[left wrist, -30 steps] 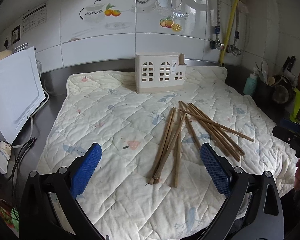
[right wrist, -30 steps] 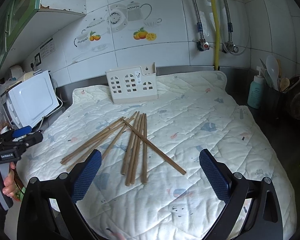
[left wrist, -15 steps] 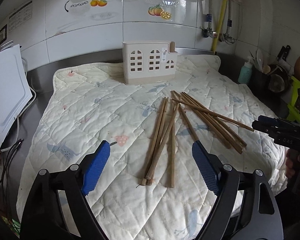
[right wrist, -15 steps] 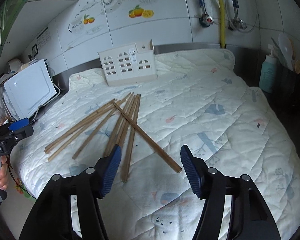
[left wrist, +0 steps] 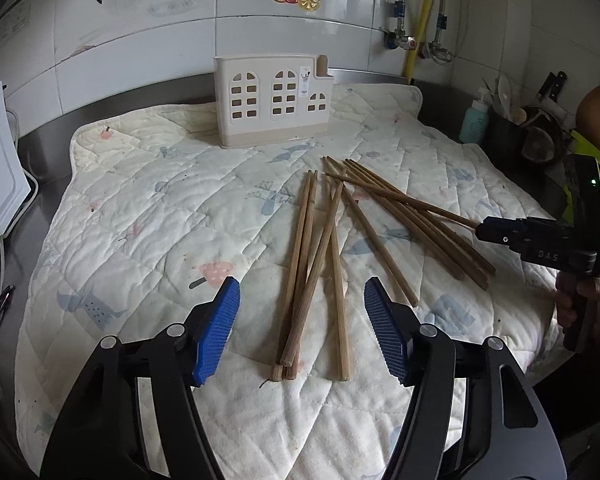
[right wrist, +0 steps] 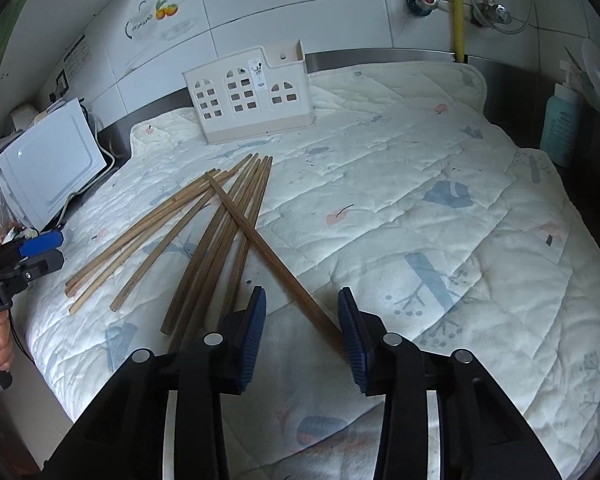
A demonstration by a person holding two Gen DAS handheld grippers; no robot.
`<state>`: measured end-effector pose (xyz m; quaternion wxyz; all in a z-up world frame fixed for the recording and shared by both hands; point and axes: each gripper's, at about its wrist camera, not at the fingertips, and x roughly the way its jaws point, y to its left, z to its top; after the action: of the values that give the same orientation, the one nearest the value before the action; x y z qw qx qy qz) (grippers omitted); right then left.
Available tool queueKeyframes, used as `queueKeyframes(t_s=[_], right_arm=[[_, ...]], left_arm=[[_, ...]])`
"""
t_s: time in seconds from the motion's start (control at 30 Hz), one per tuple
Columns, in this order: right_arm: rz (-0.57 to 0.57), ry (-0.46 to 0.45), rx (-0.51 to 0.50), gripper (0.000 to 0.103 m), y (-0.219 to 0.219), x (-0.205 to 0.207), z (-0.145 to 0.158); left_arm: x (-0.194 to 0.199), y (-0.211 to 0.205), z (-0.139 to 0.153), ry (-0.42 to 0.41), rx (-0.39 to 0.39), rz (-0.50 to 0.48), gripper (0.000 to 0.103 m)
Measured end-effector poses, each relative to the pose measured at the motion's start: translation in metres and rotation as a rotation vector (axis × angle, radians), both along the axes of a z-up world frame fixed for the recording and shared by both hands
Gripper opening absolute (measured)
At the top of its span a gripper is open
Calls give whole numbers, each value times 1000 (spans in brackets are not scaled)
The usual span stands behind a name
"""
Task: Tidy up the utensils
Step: 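Lower the left tool onto a pair of chopsticks and close it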
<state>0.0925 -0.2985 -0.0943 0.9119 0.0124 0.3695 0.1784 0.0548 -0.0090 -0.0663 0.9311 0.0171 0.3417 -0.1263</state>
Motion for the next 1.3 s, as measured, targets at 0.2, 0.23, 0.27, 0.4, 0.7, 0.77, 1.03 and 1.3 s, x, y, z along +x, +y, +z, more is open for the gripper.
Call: queueKeyframes(t_s=[0.2, 0.23, 0.27, 0.4, 0.7, 0.77, 1.03, 1.3], right_arm=[[26, -7, -45, 17, 2, 0, 0], [33, -7, -45, 15, 2, -1, 1], [39, -8, -50, 15, 3, -2, 1], [58, -20, -55, 10, 7, -6, 4], [72, -18, -46, 7, 14, -11, 2], [71, -23, -43, 7, 14, -10, 2], [53, -26, -41, 7, 16, -9, 0], [32, -24, -49, 7, 19, -9, 0]], left_arm=[[4, 0, -4, 8, 10, -14, 64], [5, -1, -5, 11, 15, -19, 64], [6, -2, -6, 15, 18, -24, 59], [13, -5, -12, 35, 33, -59, 40], [17, -6, -26, 60, 69, -111, 19], [16, -5, -27, 61, 73, -116, 19], [7, -10, -30, 21, 123, -150, 13], [4, -12, -34, -8, 181, -167, 12]])
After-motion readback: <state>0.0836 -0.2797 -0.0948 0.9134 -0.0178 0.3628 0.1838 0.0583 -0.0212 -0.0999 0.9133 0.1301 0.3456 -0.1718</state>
